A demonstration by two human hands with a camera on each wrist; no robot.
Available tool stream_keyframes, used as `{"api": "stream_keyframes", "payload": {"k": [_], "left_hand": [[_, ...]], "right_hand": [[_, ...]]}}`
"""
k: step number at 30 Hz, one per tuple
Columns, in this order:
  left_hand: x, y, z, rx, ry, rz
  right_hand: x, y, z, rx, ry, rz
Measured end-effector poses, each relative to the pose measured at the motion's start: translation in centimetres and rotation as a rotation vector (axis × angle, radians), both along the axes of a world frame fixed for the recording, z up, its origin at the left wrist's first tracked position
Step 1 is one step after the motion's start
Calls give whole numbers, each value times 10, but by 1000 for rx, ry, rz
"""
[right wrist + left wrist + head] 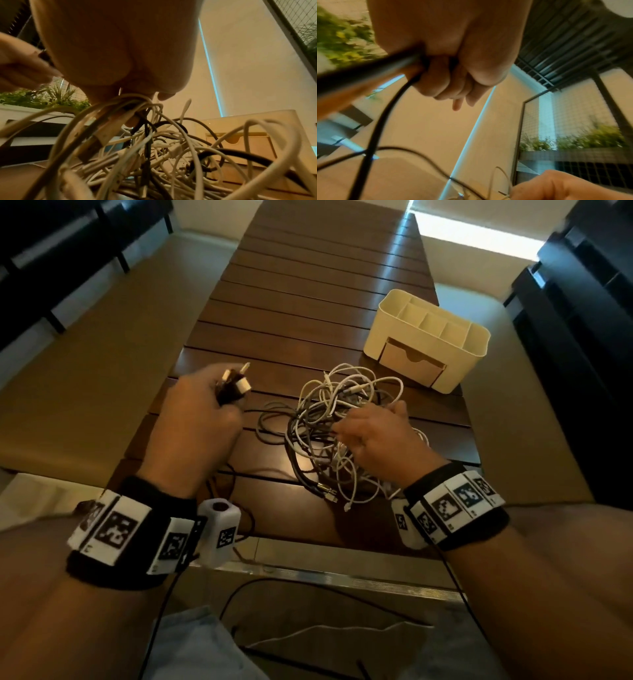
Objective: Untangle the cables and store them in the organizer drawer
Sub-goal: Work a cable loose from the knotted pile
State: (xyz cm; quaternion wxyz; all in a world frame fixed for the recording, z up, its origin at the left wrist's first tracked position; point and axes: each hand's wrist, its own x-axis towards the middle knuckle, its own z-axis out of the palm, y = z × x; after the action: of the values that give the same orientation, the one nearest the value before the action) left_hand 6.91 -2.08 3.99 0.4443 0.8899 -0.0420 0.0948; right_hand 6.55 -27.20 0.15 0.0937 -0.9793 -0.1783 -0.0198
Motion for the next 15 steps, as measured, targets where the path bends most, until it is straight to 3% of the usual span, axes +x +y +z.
{"api": "stream_keyframes", "payload": {"k": [2,5,8,10,15], "left_hand": [[-6,-14,6,91,7,-124],[-14,-39,-8,371,124,-374],[-14,-44,-22,468,124,-367],[-11,-39,-24,381,68,-344],[0,-2,-7,-255,63,-254]], "right_hand": [[-1,7,2,-3,1,51],[-1,13,4,87,-64,87],[-2,11,4,118,-77,72],[-5,7,-1,107,1,25],[-3,-2,-10,87,159,-134]]}}
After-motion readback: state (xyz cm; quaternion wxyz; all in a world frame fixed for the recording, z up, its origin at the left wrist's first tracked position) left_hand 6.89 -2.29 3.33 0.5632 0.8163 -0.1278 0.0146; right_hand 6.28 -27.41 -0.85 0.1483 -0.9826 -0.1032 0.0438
